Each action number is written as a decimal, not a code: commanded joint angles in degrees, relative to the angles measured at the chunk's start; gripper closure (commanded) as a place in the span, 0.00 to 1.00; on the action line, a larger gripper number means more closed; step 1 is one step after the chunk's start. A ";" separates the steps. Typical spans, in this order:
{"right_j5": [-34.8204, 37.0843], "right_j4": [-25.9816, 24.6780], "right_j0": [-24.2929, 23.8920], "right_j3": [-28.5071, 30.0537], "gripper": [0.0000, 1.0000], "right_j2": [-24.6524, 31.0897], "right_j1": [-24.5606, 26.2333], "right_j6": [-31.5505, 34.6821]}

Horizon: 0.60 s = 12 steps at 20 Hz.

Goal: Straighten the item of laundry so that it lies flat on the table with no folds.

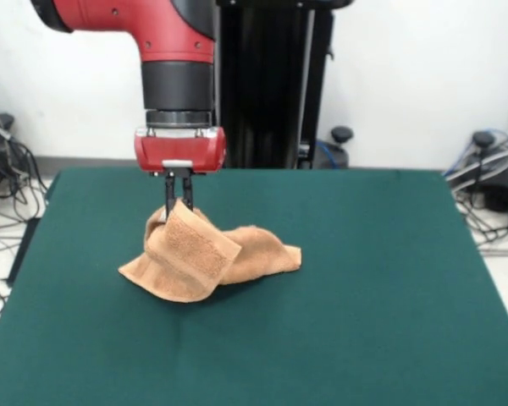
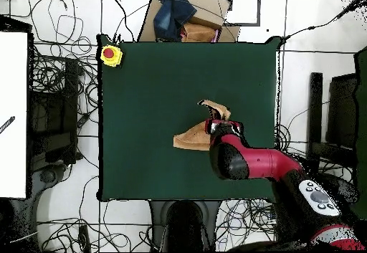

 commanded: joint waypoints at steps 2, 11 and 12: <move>2.92 2.17 2.97 -3.49 1.00 -2.17 6.22 6.90; -0.40 6.25 13.53 -4.10 1.00 -21.92 -0.89 7.40; -0.56 6.51 13.84 -4.05 1.00 -22.70 -1.26 7.37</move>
